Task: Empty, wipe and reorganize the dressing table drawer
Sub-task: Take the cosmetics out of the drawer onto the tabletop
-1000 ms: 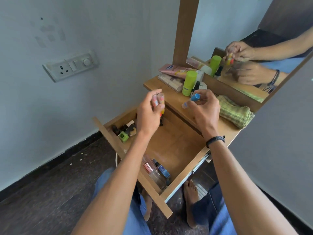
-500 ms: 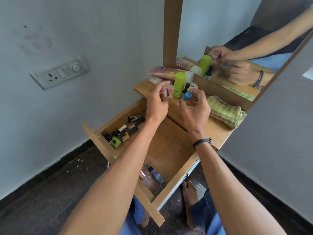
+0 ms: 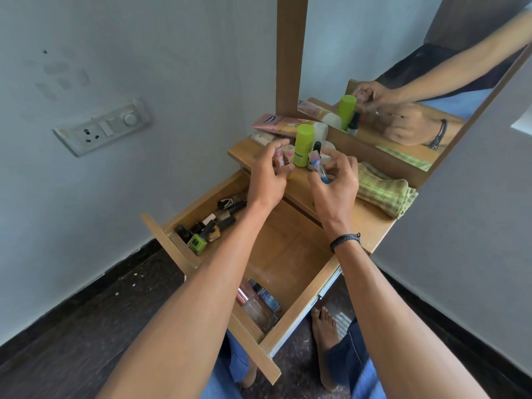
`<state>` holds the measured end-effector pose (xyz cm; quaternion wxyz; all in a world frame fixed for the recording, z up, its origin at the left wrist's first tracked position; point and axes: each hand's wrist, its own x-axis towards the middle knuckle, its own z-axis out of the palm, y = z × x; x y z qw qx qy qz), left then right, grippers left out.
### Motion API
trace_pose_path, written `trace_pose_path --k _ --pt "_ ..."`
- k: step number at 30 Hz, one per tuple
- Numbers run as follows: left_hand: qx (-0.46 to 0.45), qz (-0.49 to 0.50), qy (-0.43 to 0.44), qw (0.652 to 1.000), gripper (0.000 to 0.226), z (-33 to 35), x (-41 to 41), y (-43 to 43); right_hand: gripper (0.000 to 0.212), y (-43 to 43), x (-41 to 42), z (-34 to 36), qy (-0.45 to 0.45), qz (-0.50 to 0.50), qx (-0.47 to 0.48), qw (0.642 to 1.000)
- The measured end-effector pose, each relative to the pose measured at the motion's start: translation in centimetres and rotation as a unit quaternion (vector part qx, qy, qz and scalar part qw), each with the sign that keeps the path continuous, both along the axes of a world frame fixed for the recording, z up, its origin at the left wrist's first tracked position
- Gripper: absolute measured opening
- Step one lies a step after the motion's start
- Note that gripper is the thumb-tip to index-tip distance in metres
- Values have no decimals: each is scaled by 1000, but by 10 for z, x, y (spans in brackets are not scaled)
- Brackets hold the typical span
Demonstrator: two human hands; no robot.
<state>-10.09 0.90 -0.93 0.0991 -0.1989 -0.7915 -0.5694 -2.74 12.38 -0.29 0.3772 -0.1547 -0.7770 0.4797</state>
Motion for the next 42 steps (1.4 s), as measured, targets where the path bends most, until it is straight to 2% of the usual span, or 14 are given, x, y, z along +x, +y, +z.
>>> trace_pose_path --k 6,13,23,29,35,42 --pt "-13 -16 43 999 49 -6 -4 0 44 6 -5 -1 -62 49 0 997" --pt "-34 -47 66 996 48 -7 -6 0 27 4 -6 -1 -42 53 -55 996" --pt "-71 -53 59 994 45 0 -7 -5 31 1 -11 -10 -68 18 24 997" --pt "-83 -63 44 994 53 3 -8 -3 35 -1 -13 -11 -85 22 29 996" --pt "-66 -68 -11 995 77 -3 -6 -6 39 -3 -11 -7 -92 16 24 995" --pt "-75 -57 -28 995 84 -12 -10 -15 37 -3 -10 -7 -89 14 18 996"
